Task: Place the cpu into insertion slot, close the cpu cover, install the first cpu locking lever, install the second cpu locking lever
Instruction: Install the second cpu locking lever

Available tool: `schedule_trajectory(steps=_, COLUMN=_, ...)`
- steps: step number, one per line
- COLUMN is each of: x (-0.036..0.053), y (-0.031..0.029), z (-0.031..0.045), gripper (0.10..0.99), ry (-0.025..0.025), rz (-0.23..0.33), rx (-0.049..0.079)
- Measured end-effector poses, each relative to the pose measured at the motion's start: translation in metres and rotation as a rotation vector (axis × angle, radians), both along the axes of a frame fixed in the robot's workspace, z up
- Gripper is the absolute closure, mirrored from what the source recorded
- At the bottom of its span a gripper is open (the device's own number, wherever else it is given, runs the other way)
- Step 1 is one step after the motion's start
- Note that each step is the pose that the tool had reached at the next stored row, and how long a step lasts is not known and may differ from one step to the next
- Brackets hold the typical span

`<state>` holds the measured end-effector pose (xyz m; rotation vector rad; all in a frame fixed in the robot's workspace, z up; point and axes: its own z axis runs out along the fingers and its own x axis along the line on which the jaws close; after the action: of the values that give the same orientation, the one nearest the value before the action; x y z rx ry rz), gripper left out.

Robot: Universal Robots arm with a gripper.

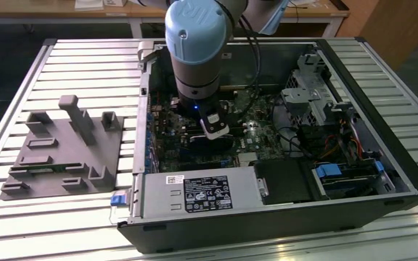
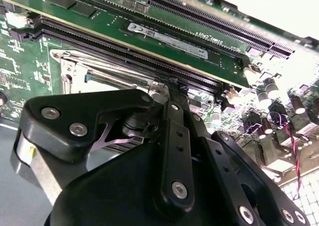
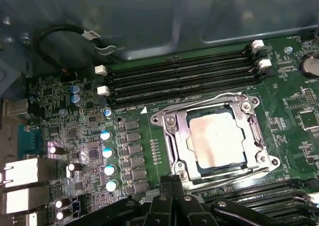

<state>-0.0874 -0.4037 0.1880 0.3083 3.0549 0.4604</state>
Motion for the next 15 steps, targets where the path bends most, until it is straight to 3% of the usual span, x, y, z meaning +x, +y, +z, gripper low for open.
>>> schedule_trajectory(steps=3, x=0.0001, y=0.0002, z=0.0053, gripper=0.980, ry=-0.0004, rz=0.000, rx=0.001)
schedule_trajectory(steps=11, x=0.0002, y=0.0000, z=0.0321, gripper=0.980, ry=-0.0001, rz=0.000, rx=-0.004)
schedule_trajectory(steps=12, x=0.0007, y=0.0001, z=0.0348, gripper=0.980, ry=-0.0002, rz=-0.004, rx=-0.017)
schedule_trajectory(steps=14, x=0.0037, y=0.0001, z=0.0376, gripper=0.980, ry=0.0000, rz=-0.015, rx=-0.066)
schedule_trajectory(steps=15, x=0.0077, y=0.0002, z=0.0375, gripper=0.980, ry=-0.0001, rz=-0.018, rx=-0.074)
